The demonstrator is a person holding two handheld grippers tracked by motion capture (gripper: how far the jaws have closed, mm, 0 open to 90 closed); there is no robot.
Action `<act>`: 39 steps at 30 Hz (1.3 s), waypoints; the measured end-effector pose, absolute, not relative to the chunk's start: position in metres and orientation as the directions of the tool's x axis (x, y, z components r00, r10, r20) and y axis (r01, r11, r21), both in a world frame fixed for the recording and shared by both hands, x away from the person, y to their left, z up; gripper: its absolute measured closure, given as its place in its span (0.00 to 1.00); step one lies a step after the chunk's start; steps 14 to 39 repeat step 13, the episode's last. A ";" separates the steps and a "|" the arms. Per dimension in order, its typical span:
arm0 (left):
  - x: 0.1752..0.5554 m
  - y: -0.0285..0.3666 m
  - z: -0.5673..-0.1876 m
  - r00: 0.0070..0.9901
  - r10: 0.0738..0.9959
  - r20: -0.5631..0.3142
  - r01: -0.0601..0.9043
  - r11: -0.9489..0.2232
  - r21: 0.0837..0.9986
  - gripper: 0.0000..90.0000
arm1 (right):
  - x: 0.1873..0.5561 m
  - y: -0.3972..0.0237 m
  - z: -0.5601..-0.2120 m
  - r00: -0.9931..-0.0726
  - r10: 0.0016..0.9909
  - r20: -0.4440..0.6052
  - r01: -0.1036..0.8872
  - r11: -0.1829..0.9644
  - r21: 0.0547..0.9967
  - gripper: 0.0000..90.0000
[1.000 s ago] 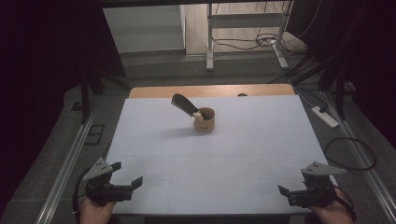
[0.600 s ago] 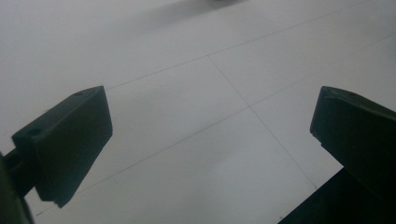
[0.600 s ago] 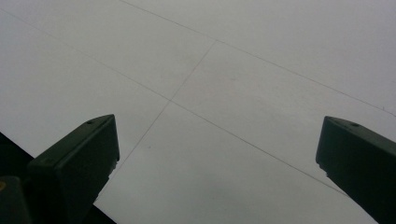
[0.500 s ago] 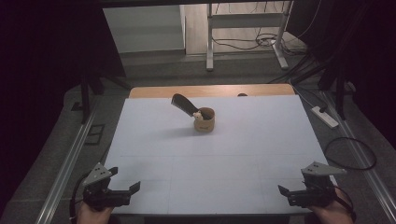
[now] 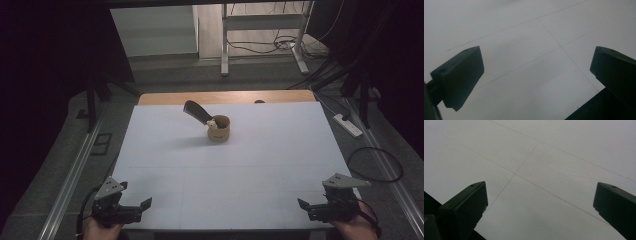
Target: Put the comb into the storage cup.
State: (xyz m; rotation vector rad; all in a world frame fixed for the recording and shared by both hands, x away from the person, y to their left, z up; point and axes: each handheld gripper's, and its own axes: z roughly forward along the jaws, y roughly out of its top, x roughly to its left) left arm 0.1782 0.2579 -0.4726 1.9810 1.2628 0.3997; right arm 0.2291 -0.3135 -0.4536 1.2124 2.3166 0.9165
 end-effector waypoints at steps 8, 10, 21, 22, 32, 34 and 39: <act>0.180 0.252 -0.473 0.474 0.876 -0.088 0.658 -0.285 0.697 0.00 | 0.229 -0.313 -0.454 -0.562 0.827 -0.025 0.587 0.421 0.691 0.00; 0.181 0.251 -0.474 0.474 0.877 -0.084 0.661 -0.292 0.691 0.00 | 0.229 -0.313 -0.454 -0.562 0.827 -0.025 0.589 0.421 0.690 0.00; 0.182 0.251 -0.473 0.472 0.877 -0.087 0.662 -0.288 0.691 0.00 | 0.229 -0.313 -0.454 -0.564 0.826 -0.028 0.587 0.425 0.689 0.00; 0.182 0.251 -0.473 0.472 0.877 -0.087 0.662 -0.288 0.691 0.00 | 0.229 -0.313 -0.454 -0.564 0.826 -0.028 0.587 0.425 0.689 0.00; 0.182 0.251 -0.473 0.472 0.877 -0.087 0.662 -0.288 0.691 0.00 | 0.229 -0.313 -0.454 -0.564 0.826 -0.028 0.587 0.425 0.689 0.00; 0.182 0.251 -0.473 0.472 0.877 -0.087 0.662 -0.288 0.691 0.00 | 0.229 -0.313 -0.454 -0.564 0.826 -0.028 0.587 0.425 0.689 0.00; 0.182 0.251 -0.473 0.472 0.877 -0.087 0.662 -0.288 0.691 0.00 | 0.229 -0.313 -0.454 -0.564 0.826 -0.028 0.587 0.425 0.689 0.00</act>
